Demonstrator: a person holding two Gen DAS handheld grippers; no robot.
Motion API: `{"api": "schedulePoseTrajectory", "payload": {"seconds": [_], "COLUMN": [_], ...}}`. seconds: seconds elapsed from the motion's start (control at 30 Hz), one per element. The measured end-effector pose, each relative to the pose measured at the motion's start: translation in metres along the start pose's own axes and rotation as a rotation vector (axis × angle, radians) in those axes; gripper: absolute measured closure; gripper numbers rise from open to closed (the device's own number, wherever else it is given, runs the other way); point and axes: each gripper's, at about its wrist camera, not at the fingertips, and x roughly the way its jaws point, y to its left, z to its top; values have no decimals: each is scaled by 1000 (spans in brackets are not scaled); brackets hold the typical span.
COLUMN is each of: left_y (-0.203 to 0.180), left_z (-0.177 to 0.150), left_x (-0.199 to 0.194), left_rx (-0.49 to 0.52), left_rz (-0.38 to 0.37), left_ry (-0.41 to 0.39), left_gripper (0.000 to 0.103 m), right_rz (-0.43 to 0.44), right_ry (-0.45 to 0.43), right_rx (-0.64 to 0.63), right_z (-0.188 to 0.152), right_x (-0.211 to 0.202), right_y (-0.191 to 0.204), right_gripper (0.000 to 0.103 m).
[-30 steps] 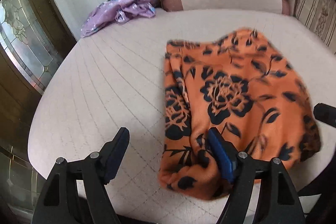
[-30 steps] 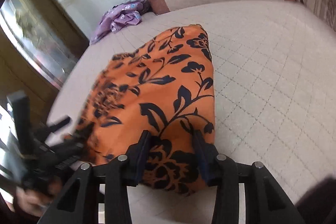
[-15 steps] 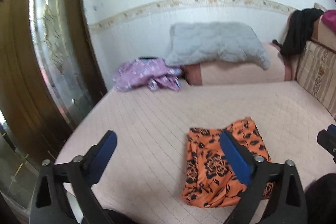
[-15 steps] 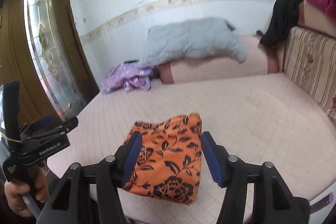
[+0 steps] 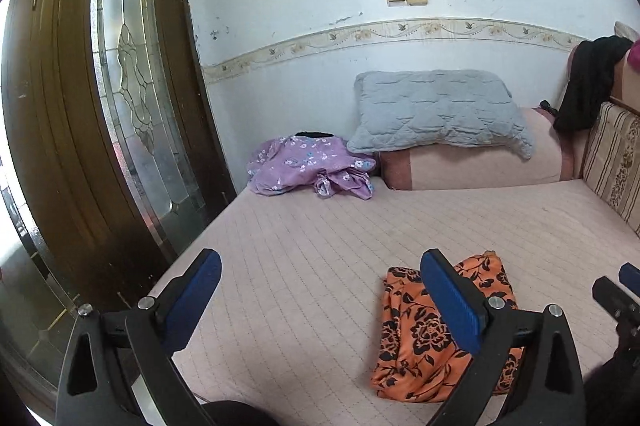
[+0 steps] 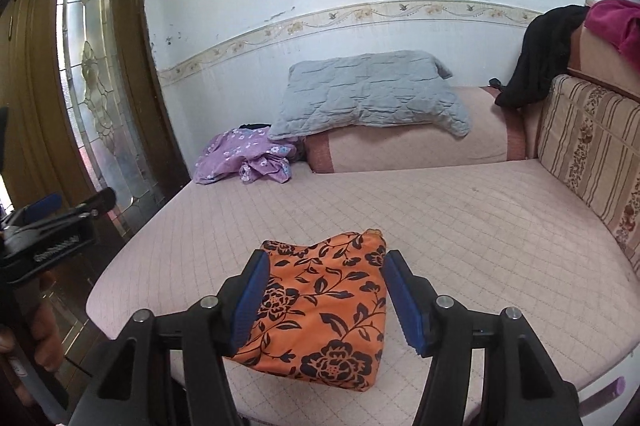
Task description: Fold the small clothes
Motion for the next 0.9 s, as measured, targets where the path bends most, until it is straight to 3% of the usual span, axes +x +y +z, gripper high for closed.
{"api": "schedulePoseTrajectory", "payload": {"seconds": [0.13,0.9], "left_y": [4,25], "left_z": [-3,5], "left_x": [-1,-16], "left_rx": [9,-43], "left_rz": [34,-7], "left_ry": [0,7], "left_gripper": [3,3], "right_rz": [-9,-22], "right_ry": [-3,-36], "right_rx": [27,-21], "right_z": [1,4], "right_x": [1,-9], "right_y": [-1,12], "right_gripper": [40,40]}}
